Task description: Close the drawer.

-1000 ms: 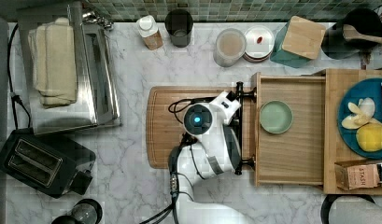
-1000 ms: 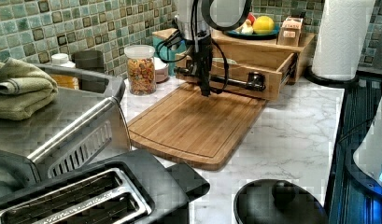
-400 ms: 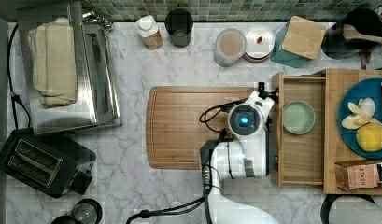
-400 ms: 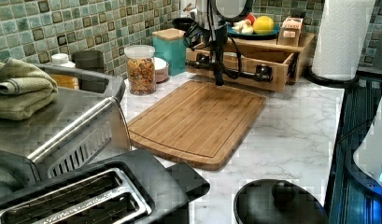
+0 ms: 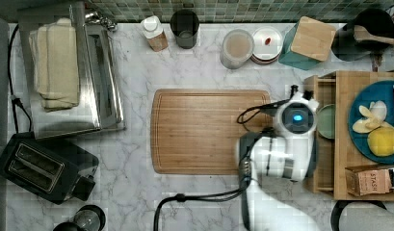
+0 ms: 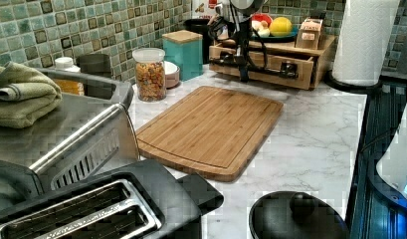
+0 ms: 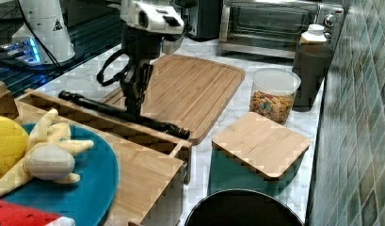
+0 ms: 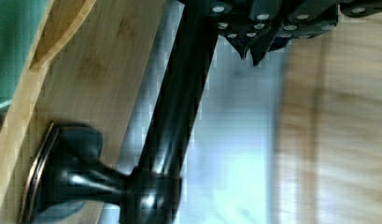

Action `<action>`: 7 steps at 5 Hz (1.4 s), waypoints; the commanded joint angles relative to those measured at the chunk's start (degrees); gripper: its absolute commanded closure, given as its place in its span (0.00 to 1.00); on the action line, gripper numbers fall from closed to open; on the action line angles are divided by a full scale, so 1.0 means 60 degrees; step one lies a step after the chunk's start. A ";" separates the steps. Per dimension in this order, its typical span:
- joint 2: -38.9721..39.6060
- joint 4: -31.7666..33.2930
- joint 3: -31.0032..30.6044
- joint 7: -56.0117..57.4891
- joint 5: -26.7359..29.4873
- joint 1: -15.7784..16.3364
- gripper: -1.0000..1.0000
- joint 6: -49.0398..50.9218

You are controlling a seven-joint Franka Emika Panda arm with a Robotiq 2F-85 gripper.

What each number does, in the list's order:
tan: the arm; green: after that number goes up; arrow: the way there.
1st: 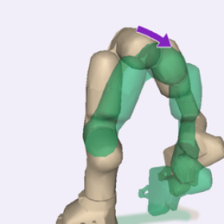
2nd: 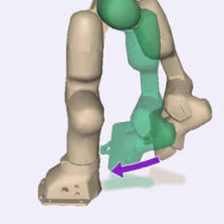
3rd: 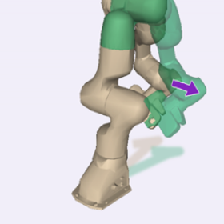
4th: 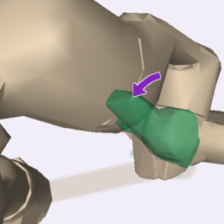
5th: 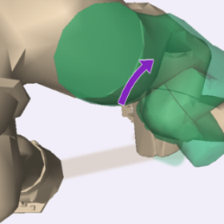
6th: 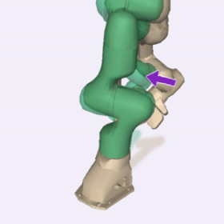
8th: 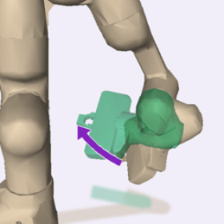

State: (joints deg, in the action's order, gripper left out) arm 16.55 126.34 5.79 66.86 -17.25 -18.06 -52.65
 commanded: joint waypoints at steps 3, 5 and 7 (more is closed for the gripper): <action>-0.0173 -0.1774 0.1066 0.1559 0.0743 -0.2092 1.00 -0.0771; -0.0172 -0.1774 0.1101 0.1567 0.0760 -0.2059 1.00 -0.0770; -0.0171 -0.1772 0.1127 0.1576 0.0771 -0.2035 1.00 -0.0773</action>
State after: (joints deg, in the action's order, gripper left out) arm 19.01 122.54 6.71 70.67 -12.37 -23.16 -54.36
